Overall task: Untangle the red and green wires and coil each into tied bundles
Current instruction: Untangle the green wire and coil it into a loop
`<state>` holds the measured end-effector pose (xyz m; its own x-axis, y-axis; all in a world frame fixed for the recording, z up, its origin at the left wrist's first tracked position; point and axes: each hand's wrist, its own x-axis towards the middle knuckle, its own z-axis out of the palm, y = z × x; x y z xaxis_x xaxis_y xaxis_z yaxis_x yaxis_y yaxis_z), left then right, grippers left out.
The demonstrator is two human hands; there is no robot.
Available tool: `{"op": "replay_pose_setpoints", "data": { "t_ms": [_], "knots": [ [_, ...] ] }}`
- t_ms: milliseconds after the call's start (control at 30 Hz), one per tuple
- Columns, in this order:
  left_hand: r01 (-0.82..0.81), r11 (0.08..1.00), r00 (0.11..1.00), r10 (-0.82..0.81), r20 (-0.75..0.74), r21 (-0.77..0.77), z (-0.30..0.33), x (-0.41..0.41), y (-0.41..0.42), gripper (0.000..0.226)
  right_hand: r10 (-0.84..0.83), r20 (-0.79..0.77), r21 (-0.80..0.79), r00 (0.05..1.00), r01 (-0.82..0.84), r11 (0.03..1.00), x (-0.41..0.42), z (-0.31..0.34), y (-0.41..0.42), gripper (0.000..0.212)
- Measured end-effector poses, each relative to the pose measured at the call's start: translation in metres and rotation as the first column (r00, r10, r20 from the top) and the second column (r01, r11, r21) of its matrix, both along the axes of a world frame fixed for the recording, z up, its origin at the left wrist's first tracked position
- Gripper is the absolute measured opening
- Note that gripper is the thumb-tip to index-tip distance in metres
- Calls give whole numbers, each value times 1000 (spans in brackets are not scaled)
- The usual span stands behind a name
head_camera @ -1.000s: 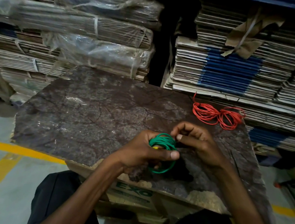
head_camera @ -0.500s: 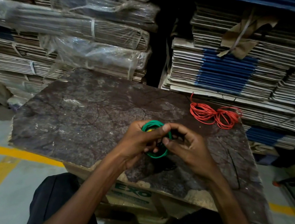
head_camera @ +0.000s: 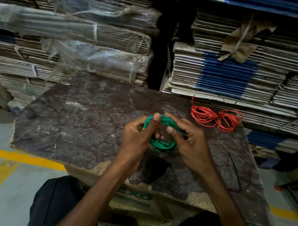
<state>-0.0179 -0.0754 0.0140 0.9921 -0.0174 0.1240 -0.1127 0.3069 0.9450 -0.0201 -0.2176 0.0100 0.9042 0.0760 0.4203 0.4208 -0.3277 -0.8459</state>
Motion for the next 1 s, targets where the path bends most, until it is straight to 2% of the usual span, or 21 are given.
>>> {"op": "replay_pose_setpoints", "data": {
  "t_ms": [67, 133, 200, 267, 367, 467, 567, 633, 767, 867, 933, 1000],
  "knots": [
    [-24, 996, 998, 19, 58, 85, -3, 1, 5, 39, -18, 7, -70, 1000, 19, 997, 2, -1, -1, 36],
    [-58, 986, 991, 38, 127, 156, -6, 3, 9, 27, -35, 25, -122, 999, 38, 992, 3, -4, 1, 36],
    [-121, 962, 975, 69, 212, 244, -7, 5, 12, 12, -32, 48, -138, 998, 39, 990, 4, -8, 5, 34],
    [-220, 918, 945, 117, 306, 329, -7, 7, 14, 8, -30, 45, -115, 999, 35, 993, 2, -11, 10, 34],
    [-338, 871, 895, 179, 409, 357, -5, 5, 12, 11, -29, -33, 11, 999, 29, 1000, -3, -14, 21, 38],
    [-389, 871, 876, 248, 414, 301, -2, 6, 6, 14, -21, -115, 235, 993, 47, 971, -9, -18, 32, 41],
    [-421, 876, 862, 305, 405, 237, -3, 5, 3, 18, -46, -157, 368, 986, 102, 924, -12, -20, 40, 29],
    [-430, 878, 863, 331, 383, 210, -6, 4, 1, 19, -63, -162, 383, 985, 121, 916, -11, -21, 42, 24],
    [-358, 899, 897, 256, 361, 252, -13, 1, 6, 12, -127, -96, 233, 987, 146, 961, -6, -19, 33, 25],
    [-178, 919, 948, 64, 313, 352, -17, 5, 24, 15, -130, -33, -26, 991, 129, 991, -2, -16, 18, 27],
    [-90, 884, 957, -51, 286, 458, -14, 10, 38, 30, -106, 32, -209, 994, 110, 972, -1, -15, 9, 29],
    [-77, 776, 934, -164, 318, 626, -7, 15, 49, 46, -64, 83, -367, 994, 90, 926, -2, -15, 5, 28]
  ]
}}
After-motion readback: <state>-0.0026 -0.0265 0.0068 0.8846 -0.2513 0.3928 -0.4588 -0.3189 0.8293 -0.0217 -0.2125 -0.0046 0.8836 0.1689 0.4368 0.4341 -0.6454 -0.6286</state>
